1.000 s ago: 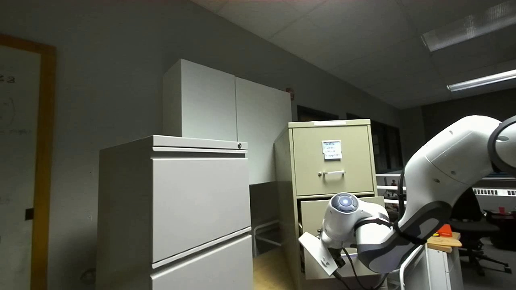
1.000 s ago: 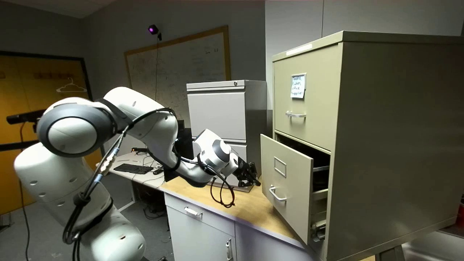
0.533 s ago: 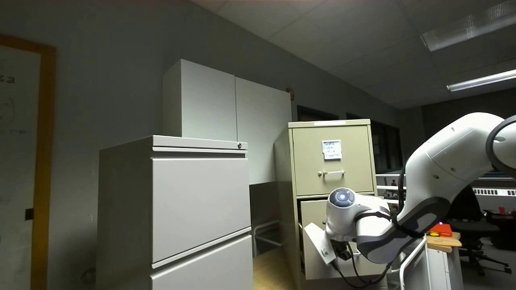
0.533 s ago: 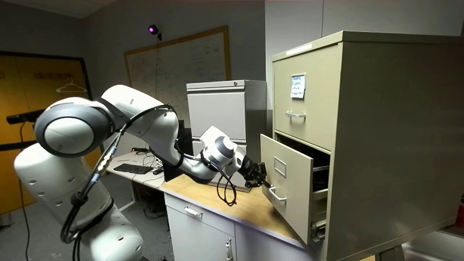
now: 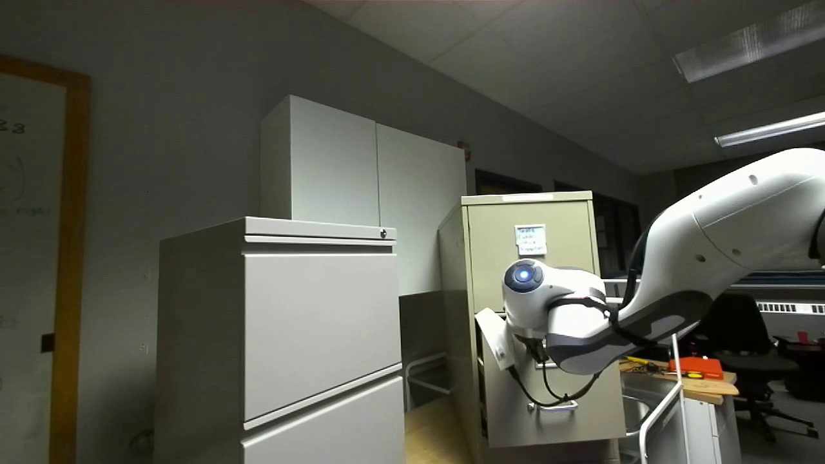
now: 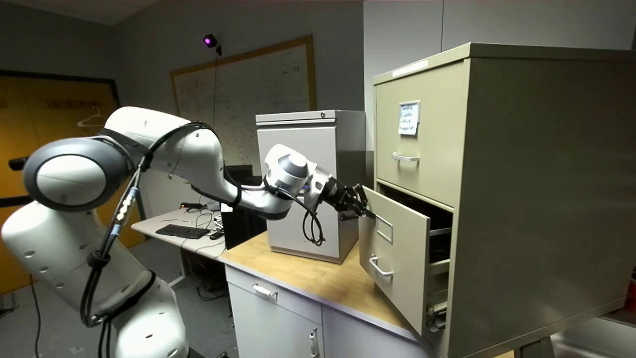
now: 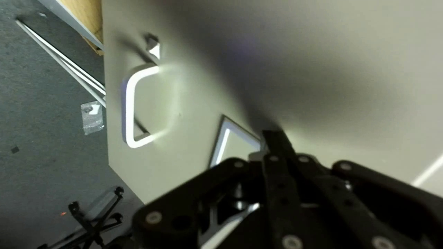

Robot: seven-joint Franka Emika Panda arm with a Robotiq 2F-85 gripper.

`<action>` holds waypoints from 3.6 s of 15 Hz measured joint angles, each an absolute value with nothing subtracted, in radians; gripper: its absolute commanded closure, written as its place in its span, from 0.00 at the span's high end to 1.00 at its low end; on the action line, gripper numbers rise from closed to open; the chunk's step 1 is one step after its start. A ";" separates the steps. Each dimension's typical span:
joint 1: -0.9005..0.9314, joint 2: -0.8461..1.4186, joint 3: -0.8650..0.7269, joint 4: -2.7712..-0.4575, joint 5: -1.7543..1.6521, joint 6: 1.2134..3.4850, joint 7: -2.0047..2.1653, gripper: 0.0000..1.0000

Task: Close the bottom drawer of the beige file cabinet

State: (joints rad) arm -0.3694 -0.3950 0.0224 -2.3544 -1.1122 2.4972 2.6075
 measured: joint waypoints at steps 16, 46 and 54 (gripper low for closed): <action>-1.043 -0.466 0.780 -2.284 -1.070 2.552 2.607 0.00; -1.928 -0.698 1.748 -2.164 -0.205 3.011 1.747 0.00; -1.504 -0.675 1.325 -2.405 -0.063 2.962 1.476 0.00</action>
